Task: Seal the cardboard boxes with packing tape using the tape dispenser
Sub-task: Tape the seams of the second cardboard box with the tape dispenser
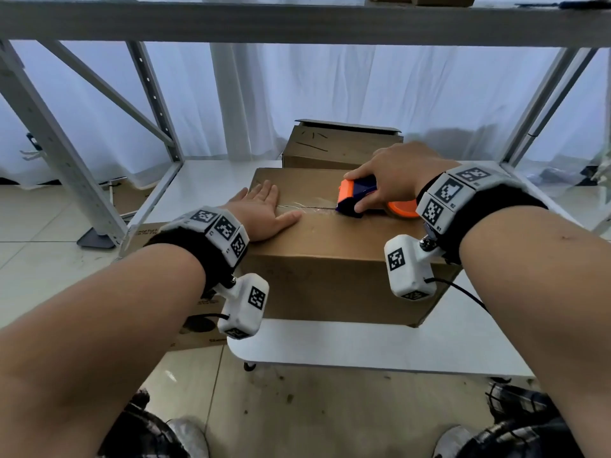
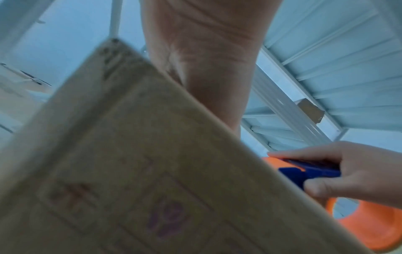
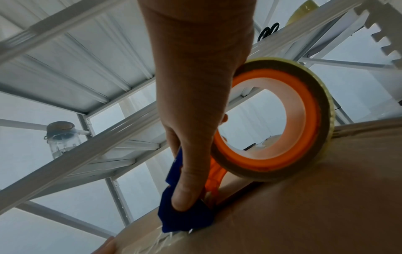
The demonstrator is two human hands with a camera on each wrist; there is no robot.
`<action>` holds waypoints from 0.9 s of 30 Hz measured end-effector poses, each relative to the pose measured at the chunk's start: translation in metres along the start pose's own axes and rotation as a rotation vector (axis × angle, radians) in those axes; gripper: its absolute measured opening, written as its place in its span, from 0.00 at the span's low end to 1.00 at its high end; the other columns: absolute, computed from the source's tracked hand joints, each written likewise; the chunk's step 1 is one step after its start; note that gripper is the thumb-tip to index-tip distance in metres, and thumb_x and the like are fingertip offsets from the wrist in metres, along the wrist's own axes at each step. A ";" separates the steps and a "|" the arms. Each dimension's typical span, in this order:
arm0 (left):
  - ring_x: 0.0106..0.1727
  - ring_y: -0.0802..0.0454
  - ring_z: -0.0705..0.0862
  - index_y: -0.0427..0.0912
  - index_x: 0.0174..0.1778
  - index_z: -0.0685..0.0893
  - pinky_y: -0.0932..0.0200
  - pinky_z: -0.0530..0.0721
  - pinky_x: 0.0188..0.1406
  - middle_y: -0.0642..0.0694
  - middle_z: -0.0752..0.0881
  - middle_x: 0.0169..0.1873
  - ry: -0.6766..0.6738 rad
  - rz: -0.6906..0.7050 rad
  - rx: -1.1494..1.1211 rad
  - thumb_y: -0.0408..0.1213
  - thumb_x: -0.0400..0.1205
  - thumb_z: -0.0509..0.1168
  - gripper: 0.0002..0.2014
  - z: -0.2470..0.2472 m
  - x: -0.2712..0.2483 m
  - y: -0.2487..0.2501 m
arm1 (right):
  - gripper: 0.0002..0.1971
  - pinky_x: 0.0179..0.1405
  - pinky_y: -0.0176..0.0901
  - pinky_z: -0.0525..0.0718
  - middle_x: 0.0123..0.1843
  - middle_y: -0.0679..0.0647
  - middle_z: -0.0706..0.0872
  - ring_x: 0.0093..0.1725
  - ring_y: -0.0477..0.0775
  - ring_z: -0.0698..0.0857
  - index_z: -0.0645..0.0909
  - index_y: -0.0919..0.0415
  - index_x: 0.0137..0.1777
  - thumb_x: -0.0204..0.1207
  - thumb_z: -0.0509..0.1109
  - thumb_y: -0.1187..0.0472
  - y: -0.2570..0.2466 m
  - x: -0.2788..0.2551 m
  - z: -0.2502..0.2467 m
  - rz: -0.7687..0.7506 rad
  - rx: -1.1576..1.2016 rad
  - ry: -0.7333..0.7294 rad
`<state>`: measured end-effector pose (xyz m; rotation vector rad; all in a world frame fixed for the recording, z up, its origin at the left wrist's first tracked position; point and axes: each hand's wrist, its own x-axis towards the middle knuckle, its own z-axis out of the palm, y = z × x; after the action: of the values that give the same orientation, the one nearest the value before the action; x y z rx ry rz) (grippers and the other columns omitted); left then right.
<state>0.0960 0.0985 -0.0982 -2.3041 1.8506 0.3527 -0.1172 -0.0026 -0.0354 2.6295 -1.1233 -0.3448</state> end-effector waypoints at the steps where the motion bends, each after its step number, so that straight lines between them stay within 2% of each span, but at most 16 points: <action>1: 0.84 0.51 0.41 0.41 0.84 0.40 0.51 0.38 0.82 0.44 0.40 0.84 0.005 -0.015 0.012 0.68 0.82 0.39 0.42 0.001 0.001 0.004 | 0.36 0.50 0.46 0.72 0.68 0.48 0.79 0.66 0.56 0.77 0.66 0.31 0.76 0.67 0.64 0.25 0.000 -0.001 0.000 -0.004 -0.005 0.004; 3: 0.84 0.51 0.40 0.41 0.84 0.39 0.50 0.37 0.82 0.44 0.39 0.84 0.002 -0.018 0.017 0.68 0.82 0.38 0.42 0.002 0.002 0.014 | 0.36 0.52 0.47 0.74 0.67 0.48 0.79 0.65 0.56 0.78 0.66 0.31 0.76 0.67 0.63 0.25 -0.002 -0.002 0.001 -0.016 -0.018 0.018; 7: 0.84 0.52 0.38 0.42 0.83 0.38 0.52 0.36 0.81 0.45 0.38 0.83 -0.022 0.116 -0.008 0.64 0.84 0.40 0.38 0.003 -0.001 0.043 | 0.36 0.57 0.50 0.75 0.68 0.49 0.78 0.66 0.57 0.77 0.65 0.31 0.76 0.67 0.63 0.24 -0.003 -0.002 0.002 -0.019 -0.027 0.020; 10: 0.83 0.54 0.38 0.43 0.84 0.39 0.53 0.37 0.81 0.46 0.38 0.84 -0.014 0.159 -0.038 0.62 0.85 0.41 0.37 0.003 0.001 0.047 | 0.37 0.58 0.51 0.74 0.69 0.50 0.78 0.67 0.57 0.76 0.64 0.32 0.77 0.68 0.63 0.25 -0.002 0.000 0.003 -0.018 -0.039 0.016; 15: 0.84 0.55 0.41 0.45 0.84 0.41 0.54 0.39 0.81 0.49 0.41 0.84 0.011 0.169 -0.053 0.64 0.84 0.41 0.37 0.005 0.000 0.042 | 0.37 0.59 0.51 0.74 0.68 0.53 0.78 0.66 0.59 0.76 0.63 0.33 0.78 0.68 0.62 0.25 0.003 -0.003 -0.004 -0.029 -0.023 0.025; 20: 0.84 0.55 0.44 0.46 0.84 0.46 0.53 0.41 0.82 0.50 0.45 0.84 0.070 0.161 -0.088 0.64 0.84 0.43 0.37 0.008 -0.002 0.042 | 0.38 0.57 0.50 0.73 0.66 0.54 0.78 0.65 0.60 0.77 0.61 0.33 0.78 0.68 0.60 0.24 0.002 -0.003 -0.010 -0.057 -0.120 0.041; 24: 0.84 0.56 0.43 0.47 0.84 0.45 0.54 0.41 0.82 0.50 0.44 0.84 0.071 0.164 -0.061 0.63 0.84 0.41 0.36 0.011 -0.005 0.043 | 0.37 0.52 0.48 0.69 0.65 0.55 0.78 0.64 0.60 0.77 0.60 0.33 0.79 0.70 0.59 0.24 0.000 -0.007 0.000 -0.050 -0.124 0.044; 27: 0.84 0.57 0.43 0.47 0.84 0.44 0.54 0.40 0.82 0.51 0.43 0.84 0.062 0.162 -0.058 0.62 0.85 0.40 0.35 0.010 -0.004 0.041 | 0.36 0.52 0.48 0.70 0.62 0.54 0.78 0.63 0.59 0.77 0.61 0.32 0.78 0.70 0.58 0.25 0.008 -0.009 -0.001 -0.062 -0.139 0.030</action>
<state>0.0541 0.0958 -0.1061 -2.2309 2.0912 0.3641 -0.1282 -0.0006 -0.0308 2.5423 -0.9736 -0.3800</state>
